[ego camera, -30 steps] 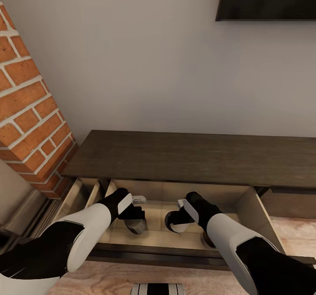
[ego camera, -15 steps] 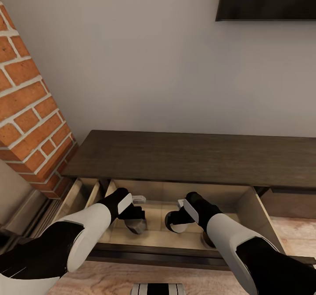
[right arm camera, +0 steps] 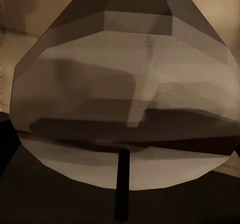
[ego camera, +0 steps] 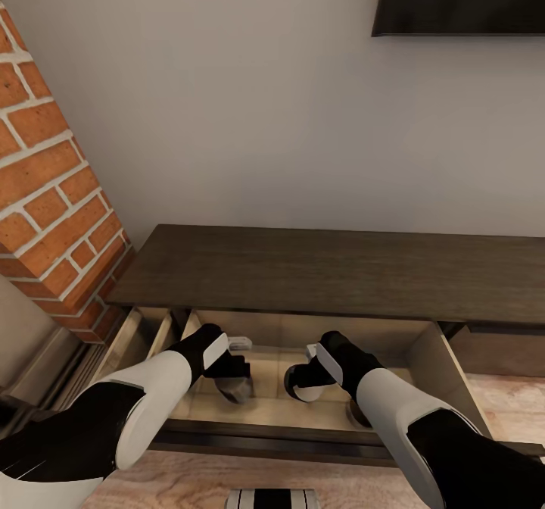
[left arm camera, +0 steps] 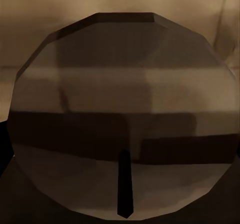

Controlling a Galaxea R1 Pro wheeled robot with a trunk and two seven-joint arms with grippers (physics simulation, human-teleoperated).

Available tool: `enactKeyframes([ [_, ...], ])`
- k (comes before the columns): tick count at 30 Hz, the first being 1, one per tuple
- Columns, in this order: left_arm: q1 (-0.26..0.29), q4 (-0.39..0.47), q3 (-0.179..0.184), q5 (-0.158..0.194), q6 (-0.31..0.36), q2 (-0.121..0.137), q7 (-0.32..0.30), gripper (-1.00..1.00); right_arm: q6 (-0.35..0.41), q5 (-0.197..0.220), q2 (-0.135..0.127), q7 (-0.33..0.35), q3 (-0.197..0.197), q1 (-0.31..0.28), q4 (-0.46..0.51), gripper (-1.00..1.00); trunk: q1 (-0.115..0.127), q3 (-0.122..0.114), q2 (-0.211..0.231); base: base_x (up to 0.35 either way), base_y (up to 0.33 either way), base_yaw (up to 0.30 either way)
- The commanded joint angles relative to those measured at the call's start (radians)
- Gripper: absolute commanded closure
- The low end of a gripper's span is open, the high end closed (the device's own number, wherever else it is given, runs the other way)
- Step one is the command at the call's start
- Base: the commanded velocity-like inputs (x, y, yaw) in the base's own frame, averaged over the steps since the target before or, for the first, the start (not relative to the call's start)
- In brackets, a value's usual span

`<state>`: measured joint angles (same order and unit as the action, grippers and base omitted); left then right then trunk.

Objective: Place each of the two pumpkins and all three candles from the living room inside a cabinet in the living room (use any cabinet), then make sure every cabinet is closed, and position the cauldron so it is next to a table in the living room.

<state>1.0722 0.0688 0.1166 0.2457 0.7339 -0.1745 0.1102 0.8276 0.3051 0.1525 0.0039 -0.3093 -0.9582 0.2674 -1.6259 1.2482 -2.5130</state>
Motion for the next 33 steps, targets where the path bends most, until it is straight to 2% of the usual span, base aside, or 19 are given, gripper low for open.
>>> enactKeyframes([
  [1, 0.0, 0.001, 0.008, 0.009, -0.003, 0.0, 0.005, -1.0, 0.005, 0.008, -0.001, 0.0, -0.007, -0.001, 0.002, -1.0, 0.0, 0.001, 0.0, 0.0, 0.0, 0.0],
  [11, 0.0, -0.004, 0.008, 0.008, -0.046, 0.0, 0.006, -1.0, 0.025, 0.008, -0.001, -0.006, -0.007, -0.001, 0.001, -1.0, 0.0, 0.001, 0.0, 0.0, 0.0, 0.0],
  [18, -0.004, -0.004, 0.008, 0.009, -0.144, 0.0, 0.021, -1.0, 0.06, 0.008, -0.001, -0.006, -0.005, -0.001, 0.002, -1.0, 0.0, 0.001, 0.0, 0.0, 0.0, 0.0],
  [20, -0.007, -0.005, 0.008, 0.009, -0.213, 0.0, 0.022, -1.0, 0.055, 0.008, -0.001, -0.007, -0.005, -0.001, 0.002, -1.0, 0.0, 0.001, 0.0, 0.0, 0.0, 0.0],
  [23, -0.01, -0.007, 0.008, 0.009, -0.25, 0.0, 0.022, -1.0, 0.052, 0.008, -0.001, -0.006, -0.005, -0.001, 0.002, -1.0, 0.0, 0.001, 0.0, 0.0, 0.0, 0.0],
  [27, -0.011, -0.007, 0.008, 0.009, -0.261, 0.0, 0.022, -1.0, 0.046, 0.008, -0.001, -0.005, -0.006, -0.001, 0.002, -1.0, 0.0, 0.001, 0.0, 0.0, 0.0, 0.0],
  [31, -0.011, -0.007, 0.008, 0.009, -0.265, 0.0, 0.021, -1.0, -0.019, 0.008, -0.001, -0.004, -0.006, -0.001, 0.002, -1.0, 0.0, 0.001, 0.0, 0.0, 0.0, 0.0],
  [32, -0.011, -0.006, 0.008, 0.009, -0.267, 0.0, 0.02, -1.0, -0.071, 0.008, -0.001, -0.004, -0.006, -0.001, 0.001, -1.0, 0.0, 0.001, 0.0, 0.0, 0.0, 0.0],
  [33, -0.011, -0.006, 0.008, 0.009, -0.267, 0.0, 0.019, -1.0, -0.086, 0.008, -0.001, -0.004, -0.006, -0.001, 0.001, -1.0, 0.0, 0.001, 0.0, 0.0, 0.0, 0.0],
])
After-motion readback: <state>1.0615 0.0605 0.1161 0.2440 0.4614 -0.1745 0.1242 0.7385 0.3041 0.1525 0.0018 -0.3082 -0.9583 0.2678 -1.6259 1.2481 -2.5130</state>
